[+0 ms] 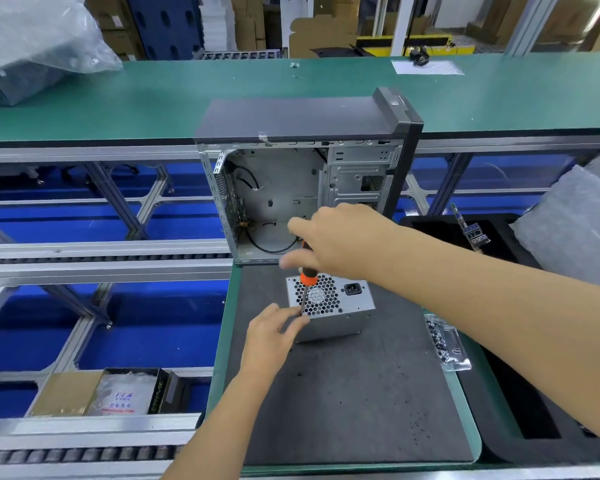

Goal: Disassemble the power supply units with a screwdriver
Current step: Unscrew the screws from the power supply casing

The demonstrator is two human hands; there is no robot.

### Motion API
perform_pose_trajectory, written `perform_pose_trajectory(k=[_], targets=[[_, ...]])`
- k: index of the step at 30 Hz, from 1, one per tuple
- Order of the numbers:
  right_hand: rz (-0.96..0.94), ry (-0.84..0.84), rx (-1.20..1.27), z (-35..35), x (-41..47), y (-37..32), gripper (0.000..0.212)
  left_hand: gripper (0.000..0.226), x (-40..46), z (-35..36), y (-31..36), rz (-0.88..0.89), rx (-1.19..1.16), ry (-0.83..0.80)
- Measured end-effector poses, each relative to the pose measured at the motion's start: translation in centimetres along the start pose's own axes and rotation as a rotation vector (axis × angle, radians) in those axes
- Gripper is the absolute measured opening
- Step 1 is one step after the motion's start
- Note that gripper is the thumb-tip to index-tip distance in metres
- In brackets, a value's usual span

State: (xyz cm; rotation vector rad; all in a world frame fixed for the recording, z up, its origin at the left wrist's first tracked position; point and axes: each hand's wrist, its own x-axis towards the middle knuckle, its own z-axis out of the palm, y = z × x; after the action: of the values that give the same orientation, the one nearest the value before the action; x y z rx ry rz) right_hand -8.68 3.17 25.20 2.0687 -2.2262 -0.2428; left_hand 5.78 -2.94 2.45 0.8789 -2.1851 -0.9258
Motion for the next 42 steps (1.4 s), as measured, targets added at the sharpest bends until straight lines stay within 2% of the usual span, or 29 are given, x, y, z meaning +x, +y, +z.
perform_pose_trajectory(k=[2, 5, 8, 14, 24, 27, 30, 32, 34, 37, 42], targets=[[-0.028, -0.001, -0.022, 0.0, 0.1, 0.2, 0.043, 0.015, -0.3, 0.0, 0.2, 0.015, -0.004, 0.024], [-0.123, -0.022, 0.203, 0.0, 0.0, 0.8, 0.024, 0.011, -0.4, 0.0, 0.5, 0.031, -0.014, 0.041], [-0.096, -0.053, 0.382, -0.1, -0.3, 1.2, 0.030, 0.007, -0.3, 0.0, 0.6, 0.030, -0.017, 0.059], [0.076, -0.105, 0.137, 0.2, 0.0, 1.0, 0.045, 0.008, -0.3, 0.1, 0.7, -0.028, -0.011, 0.023], [-0.048, -0.066, 0.337, 0.4, -0.3, 2.0, 0.023, 0.005, 0.3, -0.2, 0.8, -0.084, -0.041, -0.009], [-0.065, -0.133, 0.442, -0.1, -0.5, 2.0, 0.030, 0.007, 0.3, -0.3, 0.8, -0.084, -0.042, -0.002], [-0.029, -0.142, 0.288, 0.0, -0.4, 1.4, 0.042, 0.006, 0.0, -0.4, 0.9, -0.094, -0.059, 0.013], [0.004, -0.086, 0.126, 0.1, -0.2, 0.9, 0.051, 0.006, -0.1, -0.3, 0.9, -0.082, -0.047, 0.013], [-0.070, -0.027, 0.081, 0.3, 0.0, 0.6, 0.042, 0.009, 0.0, -0.3, 0.9, -0.048, -0.017, 0.006], [-0.157, -0.065, 0.250, 0.2, 0.1, 0.8, 0.027, 0.011, 0.2, -0.3, 1.0, -0.026, 0.013, -0.011], [-0.115, -0.112, 0.413, -0.4, -0.3, 2.0, 0.027, 0.007, 0.2, -0.4, 0.7, -0.064, 0.001, -0.015]])
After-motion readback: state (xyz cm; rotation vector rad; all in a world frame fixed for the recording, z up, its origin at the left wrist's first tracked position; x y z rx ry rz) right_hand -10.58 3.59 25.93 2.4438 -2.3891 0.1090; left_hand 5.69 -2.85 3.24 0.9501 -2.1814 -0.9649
